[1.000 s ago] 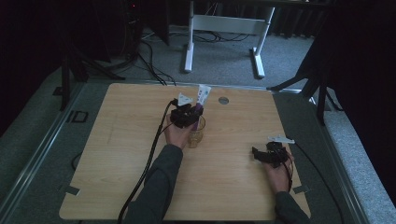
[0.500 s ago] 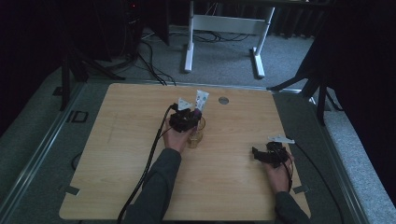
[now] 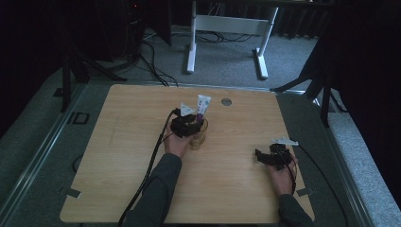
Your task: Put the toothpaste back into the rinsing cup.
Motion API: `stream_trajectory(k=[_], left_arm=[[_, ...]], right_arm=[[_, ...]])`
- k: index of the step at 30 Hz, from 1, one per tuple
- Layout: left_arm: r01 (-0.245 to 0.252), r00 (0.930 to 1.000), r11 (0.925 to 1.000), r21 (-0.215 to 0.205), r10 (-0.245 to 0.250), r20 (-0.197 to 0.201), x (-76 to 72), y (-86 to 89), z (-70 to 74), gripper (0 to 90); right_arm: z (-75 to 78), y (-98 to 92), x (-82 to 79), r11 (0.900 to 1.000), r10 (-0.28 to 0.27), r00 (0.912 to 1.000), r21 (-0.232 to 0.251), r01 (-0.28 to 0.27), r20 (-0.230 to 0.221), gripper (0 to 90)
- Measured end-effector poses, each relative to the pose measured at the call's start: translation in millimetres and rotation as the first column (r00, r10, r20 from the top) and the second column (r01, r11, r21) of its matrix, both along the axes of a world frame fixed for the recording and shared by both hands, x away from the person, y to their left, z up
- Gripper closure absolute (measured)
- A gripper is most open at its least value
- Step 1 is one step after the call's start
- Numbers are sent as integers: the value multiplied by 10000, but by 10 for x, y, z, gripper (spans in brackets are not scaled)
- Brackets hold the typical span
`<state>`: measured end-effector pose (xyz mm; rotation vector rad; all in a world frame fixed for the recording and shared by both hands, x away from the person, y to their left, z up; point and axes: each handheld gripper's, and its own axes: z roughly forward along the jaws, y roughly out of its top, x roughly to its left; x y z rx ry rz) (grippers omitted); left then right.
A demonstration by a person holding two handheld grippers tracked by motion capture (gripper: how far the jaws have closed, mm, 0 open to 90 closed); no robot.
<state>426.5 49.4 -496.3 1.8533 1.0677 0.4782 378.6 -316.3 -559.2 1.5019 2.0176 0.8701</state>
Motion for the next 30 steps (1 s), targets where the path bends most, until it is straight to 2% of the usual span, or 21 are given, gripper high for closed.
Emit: stream_trajectory(k=[4,8,14,23,30], left_arm=[[54,10000,9998,-173,-53,55,-29,0,-36,515],[154,9999,9996,-254,-154,31,-40,6,-33,493],[-113,9990,9992,-384,130,439,-100,21,48,423],[-460,9947,9962,-737,525,889,-187,189,208,330],[-733,9924,9954,-617,789,940,-228,346,230,308]], right_arm=[[0,-1,0,10000,7,10000,-10,-7,3,190],[0,-1,0,10000,9,10000,-9,-9,1,190],[0,-1,0,10000,10,10000,-11,-10,3,190],[0,-1,0,10000,11,10000,-10,-11,6,190],[0,-1,0,10000,11,10000,-10,-11,7,190]])
